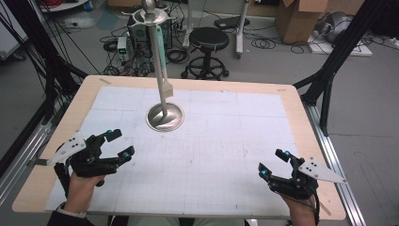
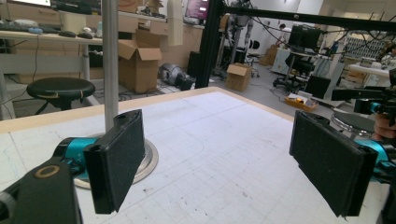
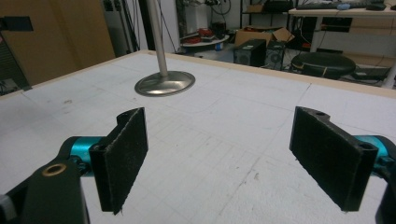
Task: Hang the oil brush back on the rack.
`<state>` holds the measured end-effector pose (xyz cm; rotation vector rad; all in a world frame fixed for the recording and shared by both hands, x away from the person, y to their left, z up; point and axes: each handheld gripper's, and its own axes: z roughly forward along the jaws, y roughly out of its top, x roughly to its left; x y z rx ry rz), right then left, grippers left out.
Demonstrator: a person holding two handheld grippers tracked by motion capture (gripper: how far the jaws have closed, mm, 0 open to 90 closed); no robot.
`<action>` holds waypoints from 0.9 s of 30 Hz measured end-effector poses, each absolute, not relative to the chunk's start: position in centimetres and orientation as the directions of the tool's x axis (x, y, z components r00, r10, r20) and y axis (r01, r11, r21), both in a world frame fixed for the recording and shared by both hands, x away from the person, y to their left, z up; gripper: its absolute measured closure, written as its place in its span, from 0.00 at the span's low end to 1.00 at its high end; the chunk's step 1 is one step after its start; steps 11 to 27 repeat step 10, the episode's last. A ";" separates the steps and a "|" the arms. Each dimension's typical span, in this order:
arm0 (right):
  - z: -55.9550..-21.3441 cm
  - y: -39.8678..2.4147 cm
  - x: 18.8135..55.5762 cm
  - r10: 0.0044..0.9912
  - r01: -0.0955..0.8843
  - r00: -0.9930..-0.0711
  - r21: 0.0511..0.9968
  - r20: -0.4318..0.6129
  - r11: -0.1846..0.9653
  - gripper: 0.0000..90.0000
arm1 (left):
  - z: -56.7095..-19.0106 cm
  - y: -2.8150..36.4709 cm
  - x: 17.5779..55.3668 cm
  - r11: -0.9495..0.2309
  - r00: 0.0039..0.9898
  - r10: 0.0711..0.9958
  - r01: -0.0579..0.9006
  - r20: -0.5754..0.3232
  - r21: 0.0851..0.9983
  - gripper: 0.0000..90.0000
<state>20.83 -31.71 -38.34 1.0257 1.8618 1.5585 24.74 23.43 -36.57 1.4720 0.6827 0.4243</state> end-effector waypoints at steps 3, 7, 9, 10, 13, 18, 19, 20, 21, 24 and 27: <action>-38.3 -31.7 20.8 0.800 0.229 -0.593 0.971 0.089 0.061 0.20 | -36.6 23.5 24.7 0.078 0.747 0.646 0.143 -0.159 0.987 0.21; -38.3 -31.7 20.8 0.801 0.229 -0.592 0.972 0.090 0.060 0.20 | -36.6 23.5 24.7 0.074 0.744 0.650 0.139 -0.154 0.987 0.21; -38.4 -31.6 20.8 0.800 0.230 -0.593 0.971 0.088 0.064 0.20 | -36.7 23.5 24.8 0.070 0.745 0.650 0.138 -0.151 0.988 0.21; -38.3 -31.6 20.8 0.801 0.231 -0.592 0.971 0.088 0.064 0.20 | -36.7 23.5 24.8 0.067 0.745 0.650 0.139 -0.149 0.988 0.21; -38.3 -31.6 20.8 0.801 0.231 -0.592 0.971 0.088 0.064 0.20 | -36.7 23.5 24.8 0.067 0.745 0.650 0.139 -0.149 0.988 0.21; -38.3 -31.6 20.8 0.801 0.231 -0.592 0.971 0.088 0.064 0.20 | -36.7 23.5 24.8 0.067 0.745 0.650 0.139 -0.149 0.988 0.21; -38.3 -31.6 20.8 0.801 0.231 -0.592 0.971 0.088 0.064 0.20 | -36.7 23.5 24.8 0.067 0.745 0.650 0.139 -0.149 0.988 0.21; -38.3 -31.6 20.8 0.801 0.231 -0.592 0.971 0.088 0.064 0.20 | -36.7 23.5 24.8 0.067 0.745 0.650 0.139 -0.149 0.988 0.21; -38.3 -31.6 20.8 0.801 0.231 -0.592 0.971 0.088 0.064 0.20 | -36.7 23.5 24.8 0.067 0.745 0.650 0.139 -0.149 0.988 0.21; -38.3 -31.6 20.8 0.801 0.231 -0.592 0.971 0.088 0.064 0.20 | -36.7 23.5 24.8 0.067 0.745 0.650 0.139 -0.149 0.988 0.21; -38.3 -31.6 20.8 0.801 0.231 -0.592 0.971 0.088 0.064 0.20 | -36.7 23.5 24.8 0.067 0.745 0.650 0.139 -0.149 0.988 0.21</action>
